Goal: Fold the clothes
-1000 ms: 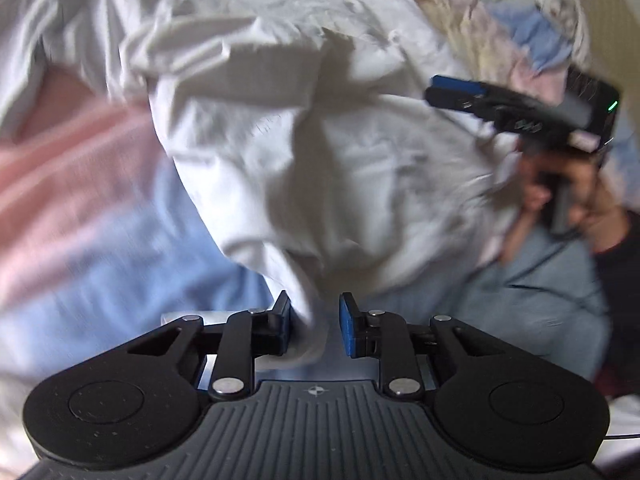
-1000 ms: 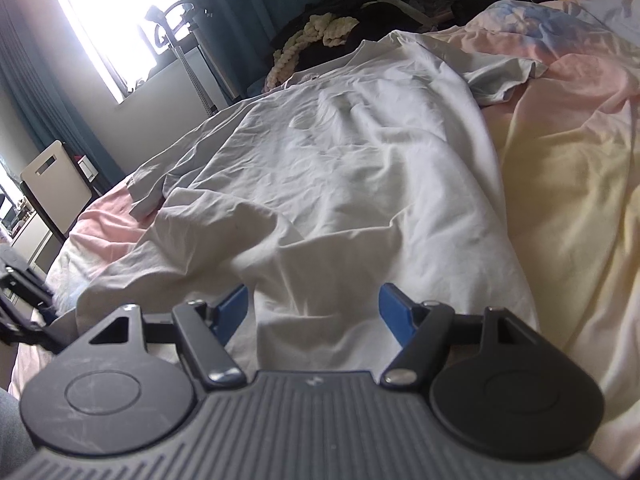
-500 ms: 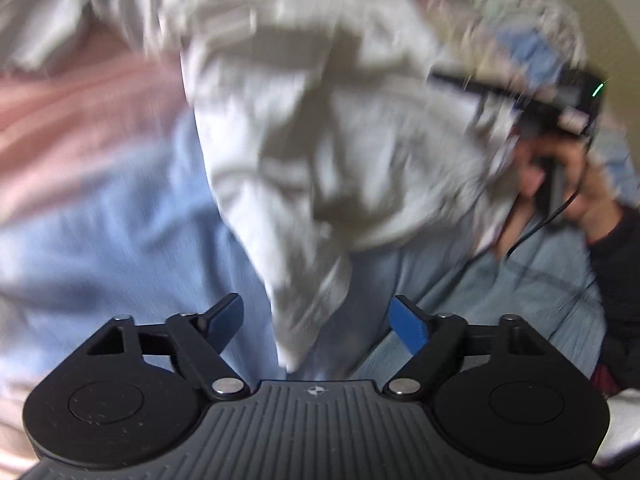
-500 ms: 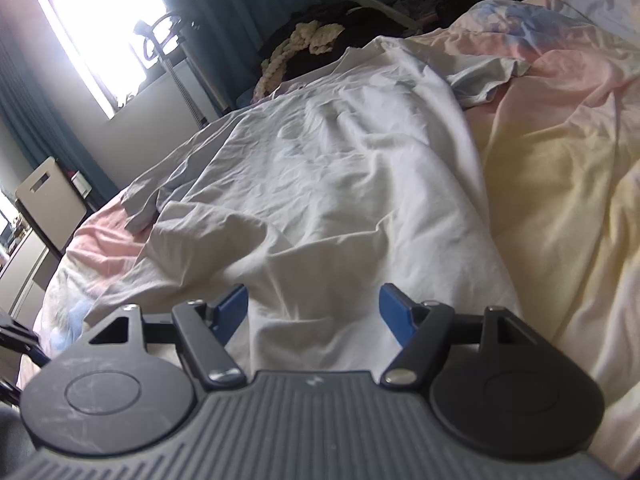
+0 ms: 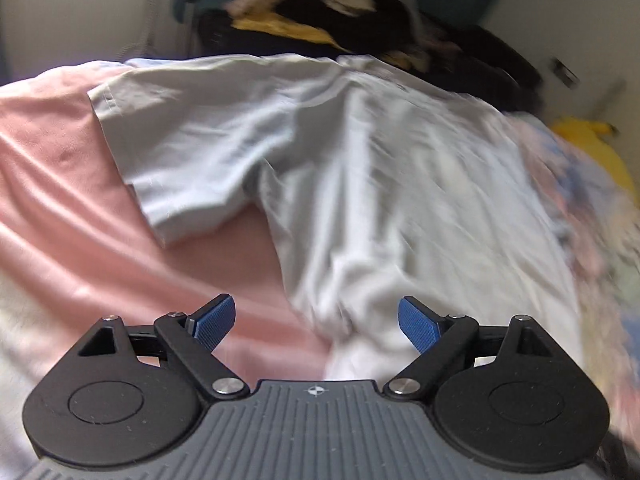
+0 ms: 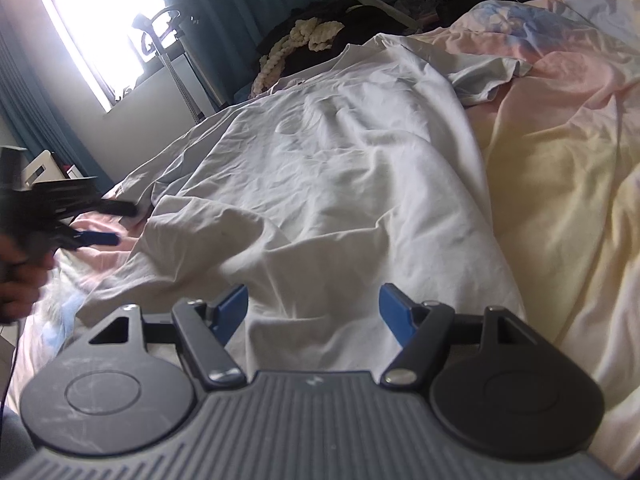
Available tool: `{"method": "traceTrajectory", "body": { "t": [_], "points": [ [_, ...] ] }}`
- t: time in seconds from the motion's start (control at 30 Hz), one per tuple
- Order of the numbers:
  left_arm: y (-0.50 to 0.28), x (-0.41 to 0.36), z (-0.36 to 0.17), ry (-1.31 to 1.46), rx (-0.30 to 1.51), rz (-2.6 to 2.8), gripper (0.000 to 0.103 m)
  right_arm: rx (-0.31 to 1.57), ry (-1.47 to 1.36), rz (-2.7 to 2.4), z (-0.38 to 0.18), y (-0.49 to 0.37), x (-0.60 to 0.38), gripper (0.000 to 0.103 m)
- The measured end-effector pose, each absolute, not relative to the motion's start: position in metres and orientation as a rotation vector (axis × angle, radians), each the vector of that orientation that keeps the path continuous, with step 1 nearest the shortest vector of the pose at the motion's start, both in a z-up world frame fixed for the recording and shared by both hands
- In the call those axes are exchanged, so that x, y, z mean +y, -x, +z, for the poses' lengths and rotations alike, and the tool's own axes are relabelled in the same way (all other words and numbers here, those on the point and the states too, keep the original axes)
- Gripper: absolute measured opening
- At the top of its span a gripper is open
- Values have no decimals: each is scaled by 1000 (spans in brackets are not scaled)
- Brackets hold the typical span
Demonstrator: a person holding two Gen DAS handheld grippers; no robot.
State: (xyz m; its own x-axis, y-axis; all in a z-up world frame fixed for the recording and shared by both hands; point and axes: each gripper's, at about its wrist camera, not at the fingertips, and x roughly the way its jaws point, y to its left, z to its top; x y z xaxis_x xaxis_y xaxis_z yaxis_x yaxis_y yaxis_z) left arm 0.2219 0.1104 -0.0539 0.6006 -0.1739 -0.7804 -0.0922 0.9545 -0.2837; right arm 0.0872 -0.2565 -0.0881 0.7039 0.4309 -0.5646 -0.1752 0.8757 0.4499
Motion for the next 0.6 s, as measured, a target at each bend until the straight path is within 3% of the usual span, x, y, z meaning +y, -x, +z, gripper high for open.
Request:
{"method": "traceTrajectory", "body": {
  "t": [0.1, 0.17, 0.2, 0.23, 0.27, 0.3, 0.33, 0.4, 0.6],
  "points": [
    [-243, 109, -67, 368, 922, -18, 88, 717, -377, 349, -91, -92, -255, 73],
    [-249, 104, -71, 340, 897, 8, 81, 716, -376, 350, -93, -95, -255, 73],
    [-252, 101, -73, 322, 883, 21, 69, 715, -375, 351, -93, -96, -255, 73],
    [-255, 98, -73, 307, 873, 24, 49, 715, -374, 352, -94, -98, -254, 73],
    [-257, 97, -73, 299, 867, 25, 39, 714, -373, 352, -95, -100, -254, 73],
    [-259, 96, -72, 294, 862, 26, 21, 714, -372, 353, -96, -101, -254, 73],
    [-261, 98, -70, 297, 855, 40, 10, 714, -371, 354, -97, -103, -253, 73],
    [-267, 102, -63, 299, 826, 68, 5, 717, -371, 357, -99, -105, -253, 74],
    [-287, 108, -56, 275, 780, 138, 5, 721, -373, 366, -103, -110, -252, 74]
  ]
}}
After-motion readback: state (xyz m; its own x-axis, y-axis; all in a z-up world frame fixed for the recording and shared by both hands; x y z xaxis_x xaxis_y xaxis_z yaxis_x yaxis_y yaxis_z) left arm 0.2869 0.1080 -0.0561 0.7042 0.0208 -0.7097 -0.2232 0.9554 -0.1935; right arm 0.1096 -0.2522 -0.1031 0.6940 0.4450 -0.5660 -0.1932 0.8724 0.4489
